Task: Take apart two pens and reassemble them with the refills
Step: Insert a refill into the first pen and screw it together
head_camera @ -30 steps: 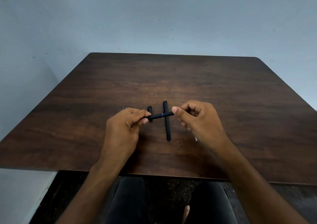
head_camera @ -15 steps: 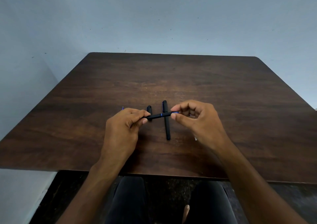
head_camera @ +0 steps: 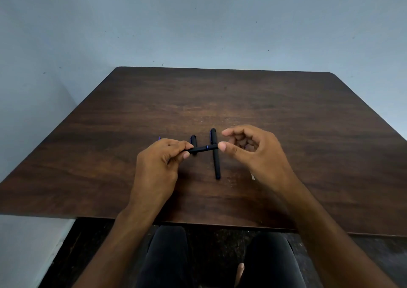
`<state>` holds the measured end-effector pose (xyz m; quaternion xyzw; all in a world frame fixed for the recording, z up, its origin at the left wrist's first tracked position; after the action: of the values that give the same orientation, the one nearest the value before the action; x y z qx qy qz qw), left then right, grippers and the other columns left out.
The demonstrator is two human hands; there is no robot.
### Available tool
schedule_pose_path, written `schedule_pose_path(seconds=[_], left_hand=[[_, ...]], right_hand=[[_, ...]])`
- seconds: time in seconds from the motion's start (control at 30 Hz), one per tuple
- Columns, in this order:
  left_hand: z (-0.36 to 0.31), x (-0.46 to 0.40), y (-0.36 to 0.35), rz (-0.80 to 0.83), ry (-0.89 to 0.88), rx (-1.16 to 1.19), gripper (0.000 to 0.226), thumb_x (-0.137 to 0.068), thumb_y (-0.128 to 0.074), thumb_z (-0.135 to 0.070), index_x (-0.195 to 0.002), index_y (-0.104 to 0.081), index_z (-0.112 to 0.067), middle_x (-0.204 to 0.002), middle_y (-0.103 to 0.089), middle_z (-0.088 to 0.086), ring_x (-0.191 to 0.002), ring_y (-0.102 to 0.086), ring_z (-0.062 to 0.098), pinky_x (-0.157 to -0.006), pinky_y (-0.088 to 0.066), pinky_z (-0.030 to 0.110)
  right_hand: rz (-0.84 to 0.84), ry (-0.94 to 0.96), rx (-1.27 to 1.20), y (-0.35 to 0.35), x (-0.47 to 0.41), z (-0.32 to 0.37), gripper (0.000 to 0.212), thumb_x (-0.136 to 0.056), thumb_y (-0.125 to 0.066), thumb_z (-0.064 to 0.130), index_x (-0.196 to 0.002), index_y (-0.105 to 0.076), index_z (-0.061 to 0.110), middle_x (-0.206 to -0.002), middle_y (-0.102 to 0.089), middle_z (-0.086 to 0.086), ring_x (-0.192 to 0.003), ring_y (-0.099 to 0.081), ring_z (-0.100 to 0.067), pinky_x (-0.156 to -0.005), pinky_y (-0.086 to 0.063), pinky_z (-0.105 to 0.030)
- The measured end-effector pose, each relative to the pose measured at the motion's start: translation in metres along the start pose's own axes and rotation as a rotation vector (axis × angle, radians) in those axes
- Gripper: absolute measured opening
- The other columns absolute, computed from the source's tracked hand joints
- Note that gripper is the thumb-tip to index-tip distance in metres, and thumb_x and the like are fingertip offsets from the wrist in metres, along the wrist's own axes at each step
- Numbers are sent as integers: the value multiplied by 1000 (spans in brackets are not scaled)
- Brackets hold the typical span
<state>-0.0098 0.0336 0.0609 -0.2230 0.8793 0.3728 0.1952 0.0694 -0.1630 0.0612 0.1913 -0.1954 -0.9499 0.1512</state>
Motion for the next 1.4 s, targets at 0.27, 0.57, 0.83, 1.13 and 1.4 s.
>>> schedule_pose_path(seconds=[0.27, 0.57, 0.83, 1.13, 1.4], left_hand=[[-2, -1, 0, 0, -5, 3, 21, -85, -72, -1, -102, -78, -12, -96, -72, -5, -89, -61, -8, -83, -39, 1], [-4, -1, 1, -2, -15, -6, 21, -84, -73, -1, -102, -78, -12, -96, -73, -5, -87, -62, -5, -84, -40, 2], [-7, -2, 1, 4, -26, -18, 21, -84, -73, -1, -101, -78, -12, -95, -71, -6, -85, -61, -4, -84, -39, 1], [-4, -1, 3, 13, -22, -27, 23, -83, -74, 1, -101, -78, -13, -95, -72, -5, -88, -61, -4, -83, -39, 1], [-1, 0, 4, 18, -9, -34, 24, -83, -74, 0, -101, -77, -15, -95, -72, -7, -91, -61, -5, -83, -39, 0]], right_hand=[[-24, 34, 16, 2, 2, -1, 3, -89, -76, 24, -87, -74, 24, -81, -71, 11, -76, -65, -3, -69, -49, -14], [-24, 21, 81, 2, 1, 2, 19, -89, -71, 41, -87, -74, 22, -77, -70, 8, -72, -63, -5, -65, -50, -16], [-9, 46, 40, 2, 4, 4, 13, -85, -79, 17, -98, -76, 20, -85, -71, 10, -76, -63, 0, -70, -49, -13], [-17, 41, 89, 4, 2, 8, 9, -84, -80, 24, -87, -75, 32, -86, -75, 13, -82, -70, -5, -75, -56, -21], [28, 20, 117, -1, -1, 7, 5, -85, -79, 28, -83, -76, 25, -73, -74, 8, -65, -69, -16, -63, -61, -33]])
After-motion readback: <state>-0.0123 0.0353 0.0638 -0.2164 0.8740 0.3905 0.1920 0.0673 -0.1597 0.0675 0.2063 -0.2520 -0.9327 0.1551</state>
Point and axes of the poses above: each hand's wrist, its own x-axis away from the middle knuckle, its own y-axis out of the back of the hand, z = x × y, the point moved 7 cm from there along -x, towards the middle knuckle
